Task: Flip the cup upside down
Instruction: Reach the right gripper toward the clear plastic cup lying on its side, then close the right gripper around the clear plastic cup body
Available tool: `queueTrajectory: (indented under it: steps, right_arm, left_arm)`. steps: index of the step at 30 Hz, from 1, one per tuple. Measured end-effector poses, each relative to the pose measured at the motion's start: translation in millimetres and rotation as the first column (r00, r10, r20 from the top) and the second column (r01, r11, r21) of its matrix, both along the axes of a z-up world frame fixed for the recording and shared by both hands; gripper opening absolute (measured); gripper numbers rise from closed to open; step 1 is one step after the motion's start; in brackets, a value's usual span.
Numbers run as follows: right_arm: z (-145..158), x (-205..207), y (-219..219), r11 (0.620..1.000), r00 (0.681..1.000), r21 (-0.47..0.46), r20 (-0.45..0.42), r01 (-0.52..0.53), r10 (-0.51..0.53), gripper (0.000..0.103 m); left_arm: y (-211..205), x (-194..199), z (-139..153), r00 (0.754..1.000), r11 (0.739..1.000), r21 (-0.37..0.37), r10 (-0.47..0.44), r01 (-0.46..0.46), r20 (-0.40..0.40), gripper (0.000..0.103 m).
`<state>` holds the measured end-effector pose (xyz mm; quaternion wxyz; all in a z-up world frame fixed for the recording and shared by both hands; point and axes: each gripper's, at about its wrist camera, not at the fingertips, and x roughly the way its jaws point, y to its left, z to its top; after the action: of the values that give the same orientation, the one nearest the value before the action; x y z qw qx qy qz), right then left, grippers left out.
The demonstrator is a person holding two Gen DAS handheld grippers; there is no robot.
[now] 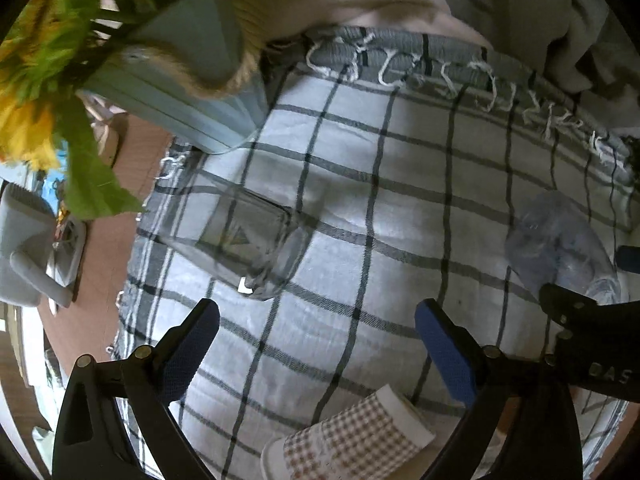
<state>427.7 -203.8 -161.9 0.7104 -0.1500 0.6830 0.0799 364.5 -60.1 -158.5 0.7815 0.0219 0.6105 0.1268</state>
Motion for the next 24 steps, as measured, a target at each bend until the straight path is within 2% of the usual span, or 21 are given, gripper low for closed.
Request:
queueTrajectory:
  steps: [2, 5, 9, 13, 19, 24]
  right_arm:
    - [-11, 5, 1, 1.000, 1.000, 0.003, -0.017, -0.002, 0.002, 0.095]
    - [-23, 9, 6, 1.000, 1.000, -0.011, -0.018, -0.016, 0.016, 0.095]
    - [-37, 15, 9, 1.000, 1.000, -0.022, -0.024, -0.018, 0.018, 0.093]
    - [-49, 20, 14, 0.999, 0.999, -0.042, -0.023, -0.024, 0.023, 0.085]
    - [-54, 20, 11, 0.999, 1.000, -0.039, -0.003, -0.007, 0.007, 0.083]
    - [-41, 6, 2, 0.998, 1.000, -0.056, 0.029, 0.006, -0.005, 0.082]
  left_arm:
    - [-2, 4, -3, 1.000, 1.000, -0.003, -0.008, 0.008, -0.001, 0.100]
    - [-6, 10, -6, 1.000, 0.999, 0.034, -0.026, 0.026, -0.003, 0.100]
    - [-11, 12, -11, 0.999, 0.999, 0.020, -0.037, 0.038, -0.020, 0.100]
    - [-18, 15, -15, 0.998, 0.998, 0.040, -0.053, 0.054, -0.030, 0.100]
    - [-19, 16, -17, 0.997, 0.998, 0.021, -0.065, 0.066, -0.034, 0.100]
    - [-21, 6, -4, 0.996, 0.996, 0.011, -0.086, 0.086, -0.013, 0.100]
